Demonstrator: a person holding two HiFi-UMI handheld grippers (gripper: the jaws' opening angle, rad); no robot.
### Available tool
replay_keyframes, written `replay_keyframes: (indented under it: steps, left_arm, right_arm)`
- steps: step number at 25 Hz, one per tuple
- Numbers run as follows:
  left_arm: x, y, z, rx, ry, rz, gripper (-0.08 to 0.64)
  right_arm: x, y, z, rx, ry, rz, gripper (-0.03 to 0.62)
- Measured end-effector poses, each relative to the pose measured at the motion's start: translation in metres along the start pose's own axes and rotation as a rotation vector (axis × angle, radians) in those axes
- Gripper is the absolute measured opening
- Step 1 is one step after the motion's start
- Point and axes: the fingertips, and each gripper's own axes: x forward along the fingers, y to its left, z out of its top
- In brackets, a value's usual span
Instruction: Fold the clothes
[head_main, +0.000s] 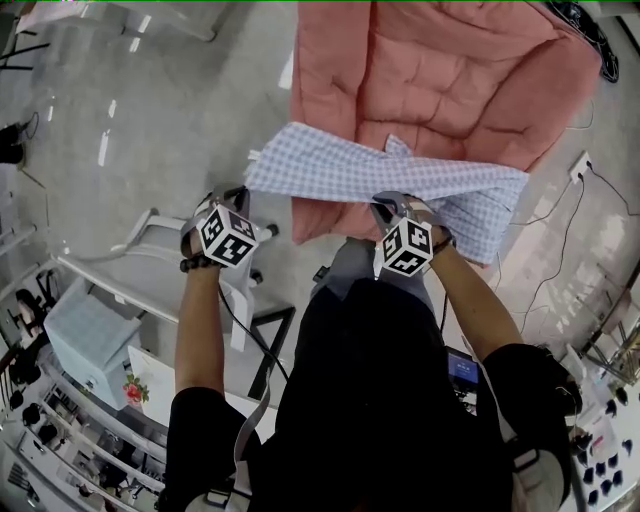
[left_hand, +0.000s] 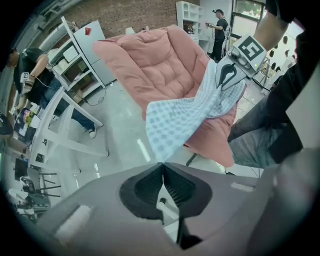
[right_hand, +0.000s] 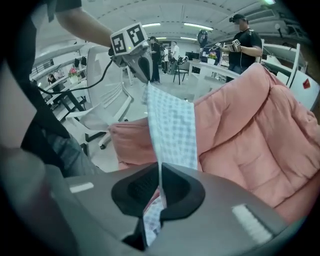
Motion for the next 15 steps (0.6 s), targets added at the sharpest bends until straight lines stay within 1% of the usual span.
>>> replay_keyframes:
  steps: [5,9,12,15]
  left_arm:
    - [0.018,-0.031,-0.010,0.026,0.049,-0.060,0.011]
    - [0.024,-0.044,-0.018,0.033,0.081,-0.082,0.011]
    - [0.028,-0.045,-0.025,0.016,0.090,-0.086,0.011]
    - [0.029,-0.041,-0.028,0.008,0.095,-0.063,0.012]
  right_arm:
    - [-0.002,0.026,-0.019,-0.012,0.032,0.058,0.012]
    - [-0.002,0.031,-0.025,-0.005,0.034,0.081,0.012]
    - [0.002,0.029,-0.025,-0.002,0.031,0.080,0.012]
    - [0.002,0.019,-0.018,-0.010,0.015,0.045,0.012]
